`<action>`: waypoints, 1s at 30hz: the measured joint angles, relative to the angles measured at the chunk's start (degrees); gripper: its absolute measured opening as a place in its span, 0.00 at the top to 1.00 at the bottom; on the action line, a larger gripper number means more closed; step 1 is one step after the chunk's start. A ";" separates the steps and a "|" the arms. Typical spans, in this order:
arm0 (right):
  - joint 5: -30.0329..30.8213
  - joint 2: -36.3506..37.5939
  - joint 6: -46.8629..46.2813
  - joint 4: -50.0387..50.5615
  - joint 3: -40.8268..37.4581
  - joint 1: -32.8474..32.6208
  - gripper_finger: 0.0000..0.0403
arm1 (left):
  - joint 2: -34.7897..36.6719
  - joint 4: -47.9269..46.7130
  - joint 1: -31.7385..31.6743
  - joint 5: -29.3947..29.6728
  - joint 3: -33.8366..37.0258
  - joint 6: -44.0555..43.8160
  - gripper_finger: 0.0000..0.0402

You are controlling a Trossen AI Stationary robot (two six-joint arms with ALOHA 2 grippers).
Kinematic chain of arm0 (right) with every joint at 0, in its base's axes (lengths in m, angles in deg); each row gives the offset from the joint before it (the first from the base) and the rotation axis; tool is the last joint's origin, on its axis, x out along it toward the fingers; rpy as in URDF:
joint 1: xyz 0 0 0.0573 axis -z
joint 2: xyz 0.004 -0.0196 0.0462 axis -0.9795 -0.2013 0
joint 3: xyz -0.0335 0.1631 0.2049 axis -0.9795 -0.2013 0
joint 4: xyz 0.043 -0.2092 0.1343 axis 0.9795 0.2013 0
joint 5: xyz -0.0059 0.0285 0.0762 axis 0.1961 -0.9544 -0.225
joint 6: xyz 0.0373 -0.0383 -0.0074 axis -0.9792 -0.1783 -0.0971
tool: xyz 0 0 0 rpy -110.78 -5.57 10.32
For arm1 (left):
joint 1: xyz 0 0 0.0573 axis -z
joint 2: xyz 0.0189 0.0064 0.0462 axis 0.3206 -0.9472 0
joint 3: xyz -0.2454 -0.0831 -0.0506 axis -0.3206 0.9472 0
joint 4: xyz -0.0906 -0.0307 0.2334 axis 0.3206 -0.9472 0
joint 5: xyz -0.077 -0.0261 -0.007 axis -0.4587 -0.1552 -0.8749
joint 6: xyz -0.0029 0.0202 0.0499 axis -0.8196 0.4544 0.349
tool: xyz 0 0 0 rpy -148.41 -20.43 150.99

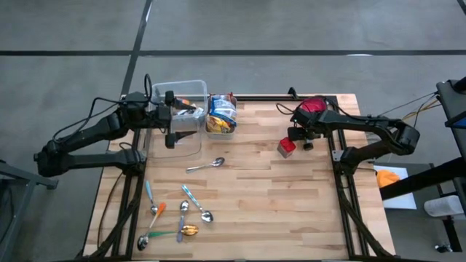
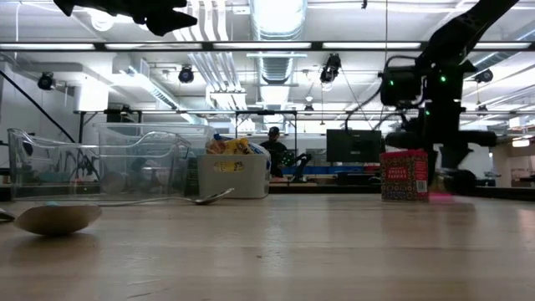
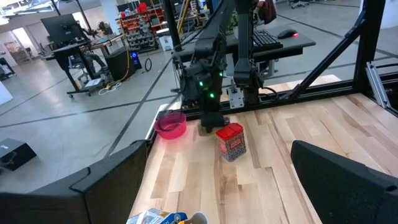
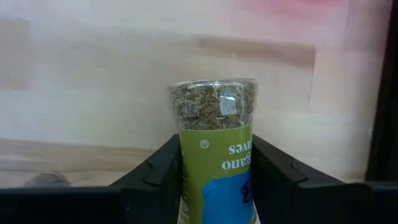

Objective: Pick & Place Food Item
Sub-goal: Put the green seasoning bottle into the white bin

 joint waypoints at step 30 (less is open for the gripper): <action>-13.35 1.79 43.36 -35.41 20.94 -18.63 0.65 | -1.19 -0.89 0.00 0.00 0.00 -0.82 0.00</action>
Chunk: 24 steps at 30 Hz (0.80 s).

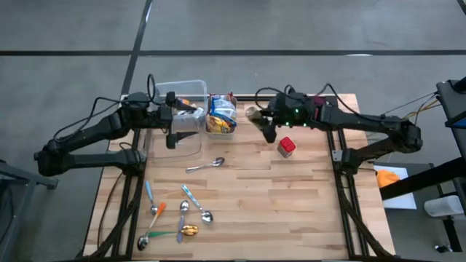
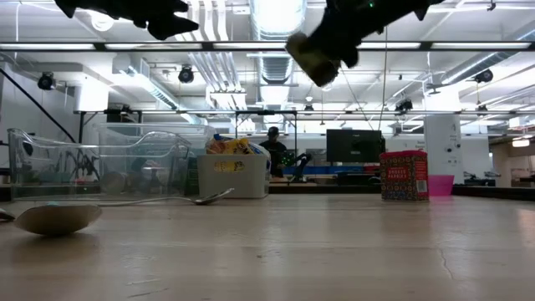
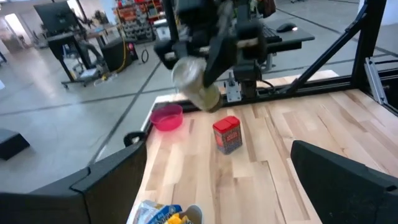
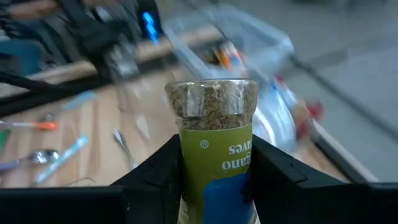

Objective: Pick & Place Food Item
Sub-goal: Put the green seasoning bottle into the white bin

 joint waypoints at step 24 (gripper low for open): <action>-0.78 -10.74 9.66 -46.37 -10.22 -3.61 0.65 | -21.43 13.21 0.28 0.00 0.00 -2.19 0.00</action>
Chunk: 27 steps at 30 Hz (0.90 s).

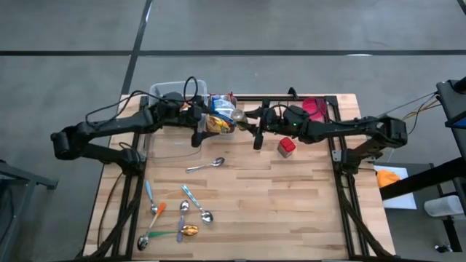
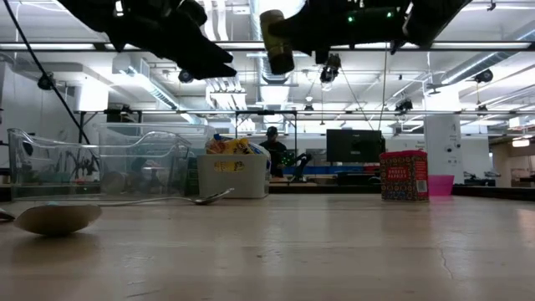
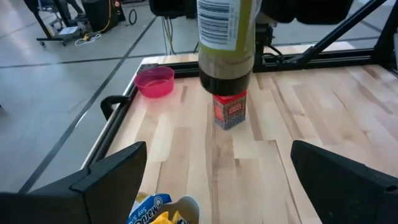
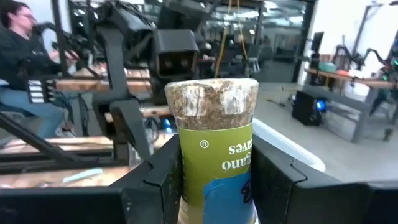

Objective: Pick & Place Food Item
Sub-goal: Put the green seasoning bottle into the white bin

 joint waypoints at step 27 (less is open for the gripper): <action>-9.95 -19.73 4.15 -5.23 18.38 -0.06 0.65 | 0.17 1.31 1.66 -0.61 0.00 -0.14 0.00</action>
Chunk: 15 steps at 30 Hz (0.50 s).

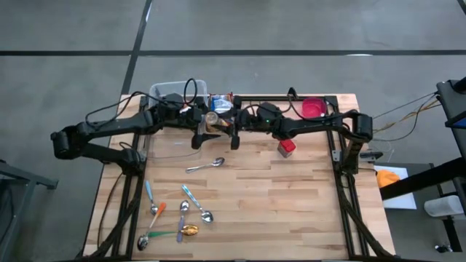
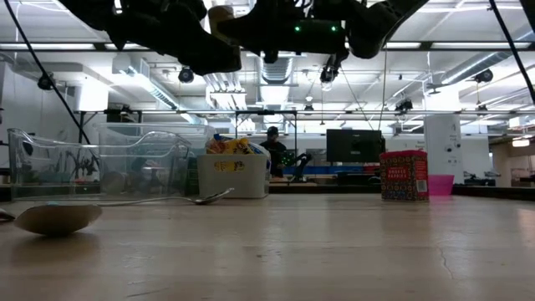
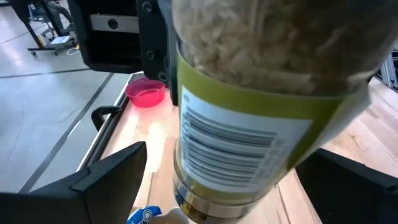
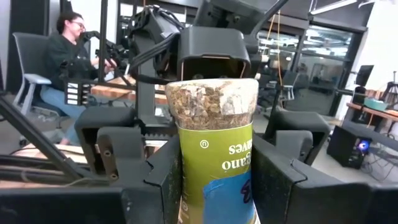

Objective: Pick & Place Food Item
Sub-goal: Put the green seasoning bottle into the white bin

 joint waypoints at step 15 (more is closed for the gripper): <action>-0.04 0.09 0.00 0.13 -0.11 -0.18 0.65 | 0.00 0.12 0.04 0.00 0.00 0.13 0.27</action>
